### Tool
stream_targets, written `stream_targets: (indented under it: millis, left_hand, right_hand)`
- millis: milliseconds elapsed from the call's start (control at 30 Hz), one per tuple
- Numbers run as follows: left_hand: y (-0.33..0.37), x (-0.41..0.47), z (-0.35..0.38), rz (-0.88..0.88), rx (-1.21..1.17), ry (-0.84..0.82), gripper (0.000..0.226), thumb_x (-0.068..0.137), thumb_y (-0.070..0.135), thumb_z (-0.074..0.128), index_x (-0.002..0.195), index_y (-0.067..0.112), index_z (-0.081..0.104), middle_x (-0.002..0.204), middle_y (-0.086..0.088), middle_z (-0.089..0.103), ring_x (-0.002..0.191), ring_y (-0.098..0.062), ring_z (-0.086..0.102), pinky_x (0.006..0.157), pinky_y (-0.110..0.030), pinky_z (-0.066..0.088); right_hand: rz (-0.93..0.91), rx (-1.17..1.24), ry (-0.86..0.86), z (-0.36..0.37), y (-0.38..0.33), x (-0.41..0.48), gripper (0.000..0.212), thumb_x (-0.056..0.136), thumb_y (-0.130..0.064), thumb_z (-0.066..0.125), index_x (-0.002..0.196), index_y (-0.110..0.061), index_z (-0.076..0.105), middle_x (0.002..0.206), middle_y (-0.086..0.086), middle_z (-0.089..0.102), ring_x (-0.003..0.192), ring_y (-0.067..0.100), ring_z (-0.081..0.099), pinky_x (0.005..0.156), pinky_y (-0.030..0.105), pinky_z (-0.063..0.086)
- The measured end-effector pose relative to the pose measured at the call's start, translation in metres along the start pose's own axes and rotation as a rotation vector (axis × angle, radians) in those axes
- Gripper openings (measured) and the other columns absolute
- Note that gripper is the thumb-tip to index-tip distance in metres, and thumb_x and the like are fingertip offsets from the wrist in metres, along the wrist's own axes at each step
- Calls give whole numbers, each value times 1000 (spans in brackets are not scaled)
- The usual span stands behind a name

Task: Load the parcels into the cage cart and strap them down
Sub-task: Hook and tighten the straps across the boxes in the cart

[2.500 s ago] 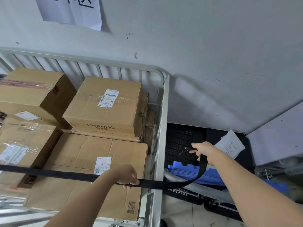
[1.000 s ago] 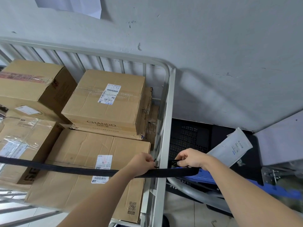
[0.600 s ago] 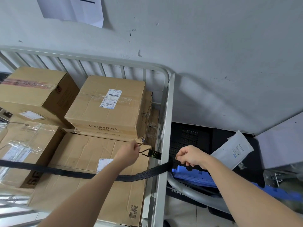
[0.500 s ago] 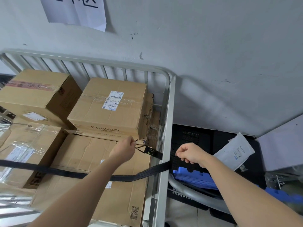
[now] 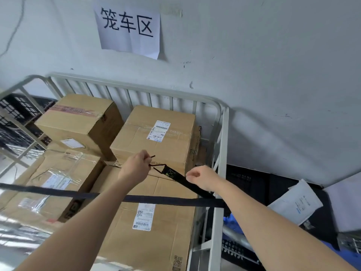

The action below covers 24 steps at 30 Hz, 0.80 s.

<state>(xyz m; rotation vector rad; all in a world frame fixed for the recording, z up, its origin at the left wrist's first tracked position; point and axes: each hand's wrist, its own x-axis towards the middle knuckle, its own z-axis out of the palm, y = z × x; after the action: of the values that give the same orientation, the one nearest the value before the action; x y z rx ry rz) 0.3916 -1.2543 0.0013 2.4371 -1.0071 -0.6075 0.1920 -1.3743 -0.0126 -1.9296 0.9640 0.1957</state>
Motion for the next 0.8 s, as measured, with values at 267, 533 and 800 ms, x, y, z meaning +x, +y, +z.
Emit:
stream_targets:
  millis: [267, 533, 800]
  left_hand:
    - [-28, 1, -33, 23, -205, 21, 14, 101, 18, 44, 95, 13, 55, 86, -8, 66, 74, -18, 63, 60, -25, 47]
    - [-77, 6, -10, -59, -210, -256, 32, 101, 25, 43, 132, 18, 45, 112, -3, 66, 90, -19, 61, 70, -31, 50]
    - [-122, -11, 47, -5, 590, -509, 36, 103, 23, 31, 132, 35, 47, 124, 1, 55, 124, -22, 45, 111, -65, 8]
  right_hand:
    - [-7, 111, -10, 39, -58, 17, 24, 101, -26, 48, 110, -12, 65, 80, 3, 68, 75, 16, 62, 86, 34, 48]
    - [38, 92, 134, 56, -63, 23, 18, 100, -20, 49, 94, -17, 66, 72, 2, 64, 65, 13, 60, 73, 34, 54]
    - [26, 223, 123, 57, -54, 21, 18, 101, -15, 46, 102, -19, 64, 70, 0, 61, 61, 9, 55, 61, 17, 46]
